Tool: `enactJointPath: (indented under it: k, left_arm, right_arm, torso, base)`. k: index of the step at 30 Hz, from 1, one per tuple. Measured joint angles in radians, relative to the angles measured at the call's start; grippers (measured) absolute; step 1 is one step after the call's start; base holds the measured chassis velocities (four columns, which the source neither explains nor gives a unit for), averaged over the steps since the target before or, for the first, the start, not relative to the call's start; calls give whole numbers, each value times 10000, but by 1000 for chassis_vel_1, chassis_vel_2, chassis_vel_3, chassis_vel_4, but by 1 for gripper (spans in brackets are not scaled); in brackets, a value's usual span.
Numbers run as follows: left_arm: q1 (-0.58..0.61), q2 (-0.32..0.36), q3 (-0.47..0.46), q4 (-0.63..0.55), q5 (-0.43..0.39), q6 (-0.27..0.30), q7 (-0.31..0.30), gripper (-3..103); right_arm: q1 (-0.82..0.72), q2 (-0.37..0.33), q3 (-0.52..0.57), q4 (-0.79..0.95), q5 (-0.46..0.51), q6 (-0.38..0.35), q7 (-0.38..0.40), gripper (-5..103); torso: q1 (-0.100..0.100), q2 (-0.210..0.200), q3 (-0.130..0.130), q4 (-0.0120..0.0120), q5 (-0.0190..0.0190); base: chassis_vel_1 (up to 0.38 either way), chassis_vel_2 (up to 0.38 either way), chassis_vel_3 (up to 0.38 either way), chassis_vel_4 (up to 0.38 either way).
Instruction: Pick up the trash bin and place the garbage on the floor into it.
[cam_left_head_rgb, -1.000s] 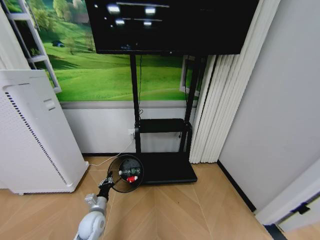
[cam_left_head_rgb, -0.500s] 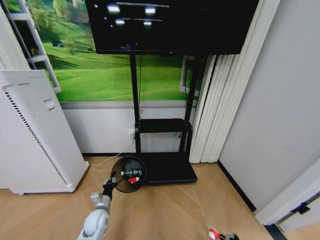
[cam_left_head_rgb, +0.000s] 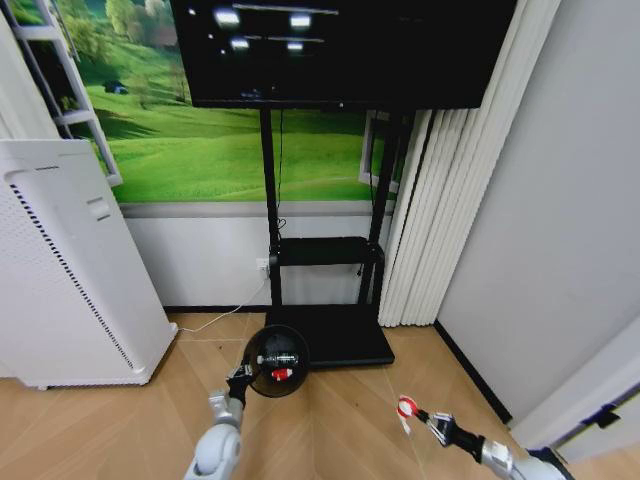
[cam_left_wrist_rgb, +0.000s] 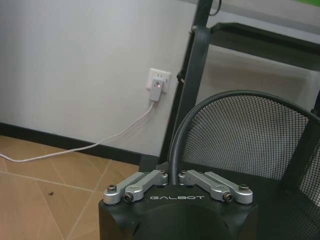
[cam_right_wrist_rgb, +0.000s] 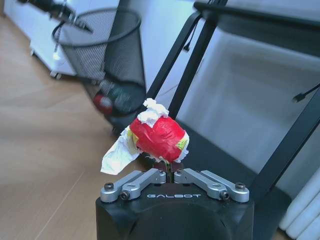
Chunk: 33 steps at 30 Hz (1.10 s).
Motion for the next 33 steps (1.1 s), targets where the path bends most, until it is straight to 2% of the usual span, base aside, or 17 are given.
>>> enactJointPath:
  k: [5, 15, 17, 20, 27, 31, 33]
  left_arm:
    - [-453, -304, 316, 625, 279, -35, -1, 3]
    - [-1273, -616, 895, 1347, 339, -9, -22, 3]
    - [-1574, -706, 1115, 1614, 335, 7, -51, 3]
    - [-2374, -973, 1546, 2541, 339, 11, -56, 3]
    - [-3044, -1451, 1632, 3706, 603, -159, 64, 3]
    - [-3182, -1580, 1675, 3861, 656, -162, 64, 3]
    - [-3472, -1909, 1786, 4187, 838, -165, 26, 3]
  right_arm:
    - [-132, 49, 25, 592, 469, -22, -27, 3]
    - [-581, -25, 33, 1813, 576, -147, 165, 3]
    - [-768, -54, 32, 2380, 573, -365, 302, 3]
    - [-859, -150, -173, 3938, 546, -1129, 784, 3]
    - [-734, -229, -300, 4592, 550, -1359, 1144, 3]
    - [-788, -229, -300, 4716, 565, -1373, 1151, 3]
    - [-887, -142, -311, 4920, 570, -1374, 1154, 3]
  torso:
    - [0, 0, 0, -1, 0]
    - [0, 0, -1, -3, 0]
    - [0, -1, 0, -3, 0]
    - [0, -1, 0, -2, -1]
    - [0, -1, 1, -1, -1]
    - [0, 0, 0, 0, 0]
    - [0, 0, 0, -3, -2]
  base:
    - [0, 0, 0, 0]
    - [0, 0, 0, 0]
    - [0, 0, 0, 0]
    - [0, 0, 0, 0]
    - [0, 0, 0, 0]
    - [0, 0, 0, 0]
    - [0, 0, 0, 0]
